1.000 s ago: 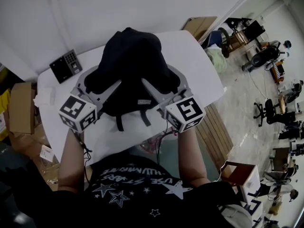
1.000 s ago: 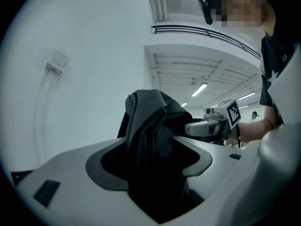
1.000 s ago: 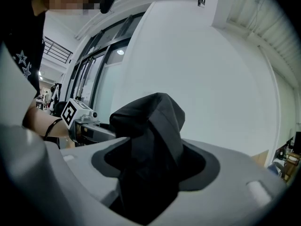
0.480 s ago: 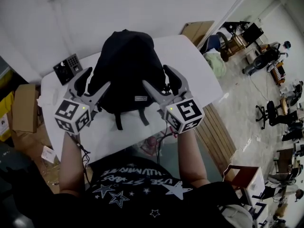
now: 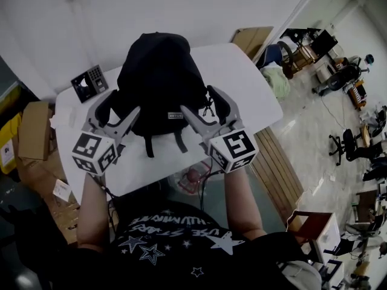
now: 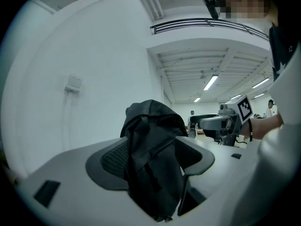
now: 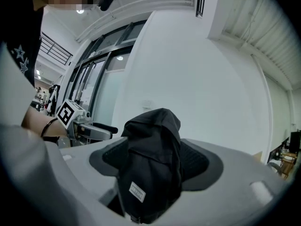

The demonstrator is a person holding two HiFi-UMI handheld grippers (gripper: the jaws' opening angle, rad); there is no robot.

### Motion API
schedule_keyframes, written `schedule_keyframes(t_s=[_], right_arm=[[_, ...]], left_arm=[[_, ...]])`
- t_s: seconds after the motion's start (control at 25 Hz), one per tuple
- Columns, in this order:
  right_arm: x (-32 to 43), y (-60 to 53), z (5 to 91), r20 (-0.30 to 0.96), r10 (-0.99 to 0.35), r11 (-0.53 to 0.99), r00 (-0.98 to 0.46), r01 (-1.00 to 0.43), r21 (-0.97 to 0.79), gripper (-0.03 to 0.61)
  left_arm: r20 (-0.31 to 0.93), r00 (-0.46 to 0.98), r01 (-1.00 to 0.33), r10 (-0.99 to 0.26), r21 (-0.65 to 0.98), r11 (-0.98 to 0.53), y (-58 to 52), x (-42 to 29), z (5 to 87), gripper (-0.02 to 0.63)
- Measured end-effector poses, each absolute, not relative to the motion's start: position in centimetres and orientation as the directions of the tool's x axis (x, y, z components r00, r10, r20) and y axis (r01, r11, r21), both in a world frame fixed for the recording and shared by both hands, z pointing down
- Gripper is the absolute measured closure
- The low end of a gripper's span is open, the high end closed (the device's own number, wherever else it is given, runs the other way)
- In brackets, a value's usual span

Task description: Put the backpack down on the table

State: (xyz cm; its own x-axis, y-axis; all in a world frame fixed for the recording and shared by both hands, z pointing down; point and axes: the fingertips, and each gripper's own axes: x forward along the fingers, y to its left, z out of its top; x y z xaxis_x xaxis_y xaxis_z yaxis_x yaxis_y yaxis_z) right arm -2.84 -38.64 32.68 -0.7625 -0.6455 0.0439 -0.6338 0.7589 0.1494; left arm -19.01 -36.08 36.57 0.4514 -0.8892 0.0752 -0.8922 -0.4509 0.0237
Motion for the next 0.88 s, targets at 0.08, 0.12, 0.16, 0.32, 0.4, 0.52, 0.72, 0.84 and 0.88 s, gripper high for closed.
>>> schedule_keyframes(t_s=[0.08, 0.12, 0.16, 0.32, 0.4, 0.52, 0.72, 0.84, 0.88], right_arm=[[-2.4, -37.6, 33.0, 0.049, -0.637, 0.766, -0.769, -0.624, 0.154, 0.241], [-2.1, -37.0, 33.1, 0.049, -0.633, 0.769, -0.772, -0.62, 0.154, 0.241], [-1.8, -36.4, 33.3, 0.05, -0.628, 0.773, -0.776, -0.616, 0.149, 0.242], [-0.8, -33.5, 34.1, 0.059, -0.602, 0.797, -0.797, -0.594, 0.104, 0.244], [0.0, -31.9, 34.5, 0.066, -0.589, 0.808, -0.805, -0.583, 0.088, 0.245], [1.3, -29.5, 34.7, 0.07, -0.578, 0.815, -0.813, -0.572, 0.089, 0.281], [3.4, -26.1, 35.1, 0.089, -0.565, 0.825, -0.82, -0.558, 0.09, 0.331], [4.7, -24.2, 35.5, 0.091, -0.567, 0.824, -0.819, -0.561, 0.084, 0.409], [5.1, -23.6, 35.7, 0.092, -0.568, 0.823, -0.818, -0.563, 0.081, 0.415]], left_arm=[[0.063, 0.434, -0.901, -0.899, 0.033, -0.433, -35.0, -18.8, 36.4, 0.302], [0.058, 0.427, -0.904, -0.902, 0.033, -0.426, -34.4, -18.7, 36.4, 0.304], [0.057, 0.422, -0.907, -0.905, 0.031, -0.421, -33.8, -18.4, 36.4, 0.305], [0.07, 0.434, -0.901, -0.898, 0.04, -0.432, -30.8, -16.6, 36.5, 0.38], [0.075, 0.445, -0.896, -0.893, 0.048, -0.442, -29.2, -15.3, 36.6, 0.414], [0.08, 0.448, -0.894, -0.89, 0.055, -0.445, -26.9, -13.4, 36.5, 0.486], [0.082, 0.436, -0.9, -0.896, 0.053, -0.433, -23.2, -11.1, 36.5, 0.509], [0.088, 0.428, -0.904, -0.899, 0.06, -0.424, -20.9, -9.8, 36.8, 0.549], [0.09, 0.426, -0.904, -0.9, 0.065, -0.422, -20.1, -9.3, 36.9, 0.554]])
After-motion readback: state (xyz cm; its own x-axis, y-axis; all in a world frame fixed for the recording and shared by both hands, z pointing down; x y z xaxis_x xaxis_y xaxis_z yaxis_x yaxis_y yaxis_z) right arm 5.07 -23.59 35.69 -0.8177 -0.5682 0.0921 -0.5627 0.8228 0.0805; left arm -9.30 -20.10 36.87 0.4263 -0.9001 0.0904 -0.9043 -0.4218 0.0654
